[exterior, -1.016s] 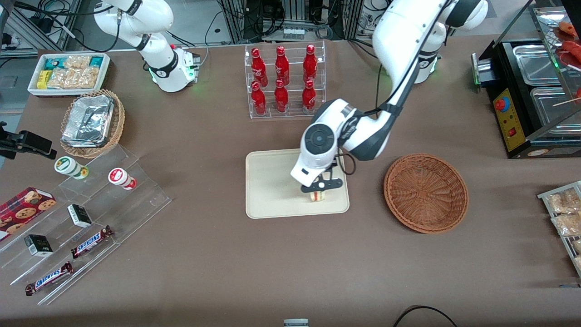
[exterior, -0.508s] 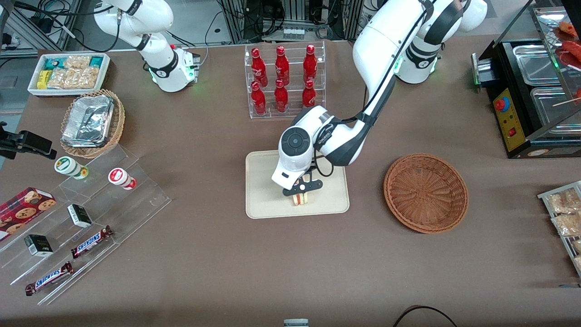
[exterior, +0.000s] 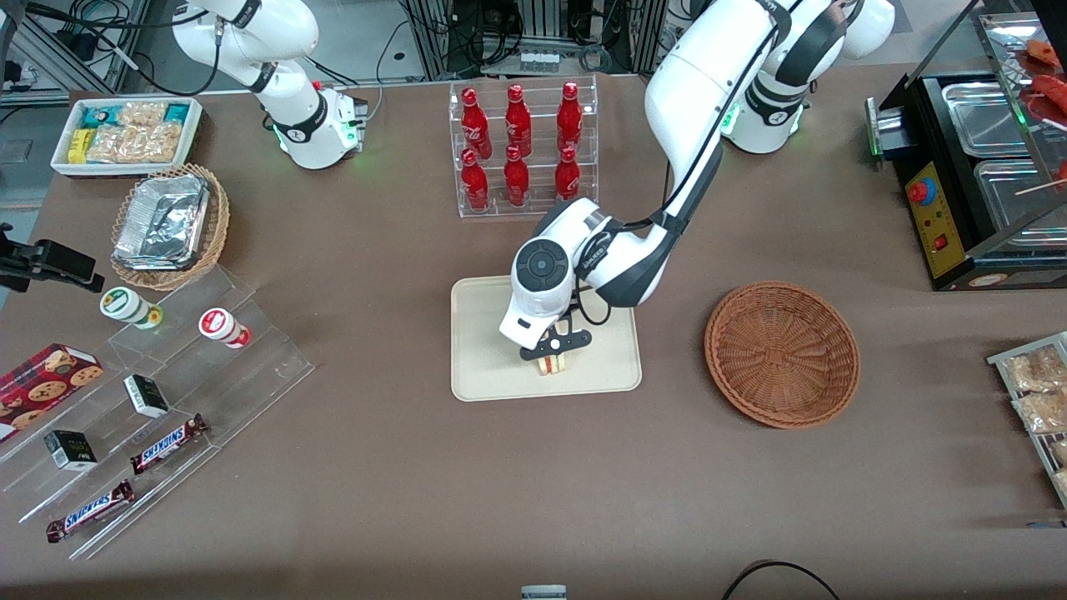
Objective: Place sandwich from basket to tray
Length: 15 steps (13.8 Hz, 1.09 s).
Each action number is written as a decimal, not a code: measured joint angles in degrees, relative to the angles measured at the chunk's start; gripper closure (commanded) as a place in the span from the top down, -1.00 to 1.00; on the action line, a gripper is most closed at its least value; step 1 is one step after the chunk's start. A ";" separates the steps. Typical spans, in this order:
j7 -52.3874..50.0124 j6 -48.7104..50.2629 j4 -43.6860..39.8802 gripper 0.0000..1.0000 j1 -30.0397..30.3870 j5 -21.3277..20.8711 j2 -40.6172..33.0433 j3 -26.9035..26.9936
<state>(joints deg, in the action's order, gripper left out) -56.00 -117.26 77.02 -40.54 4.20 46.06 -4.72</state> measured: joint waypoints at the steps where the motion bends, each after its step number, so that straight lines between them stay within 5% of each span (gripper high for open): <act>1: 0.00 0.00 0.00 1.00 0.00 0.18 0.20 0.01; 8: 1.86 0.98 -3.10 1.00 0.27 1.29 -1.85 0.11; 15: 12.27 16.86 -3.62 1.00 3.12 1.35 -13.38 0.82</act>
<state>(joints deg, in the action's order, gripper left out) -43.73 -100.40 73.40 -37.43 5.55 32.68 -3.90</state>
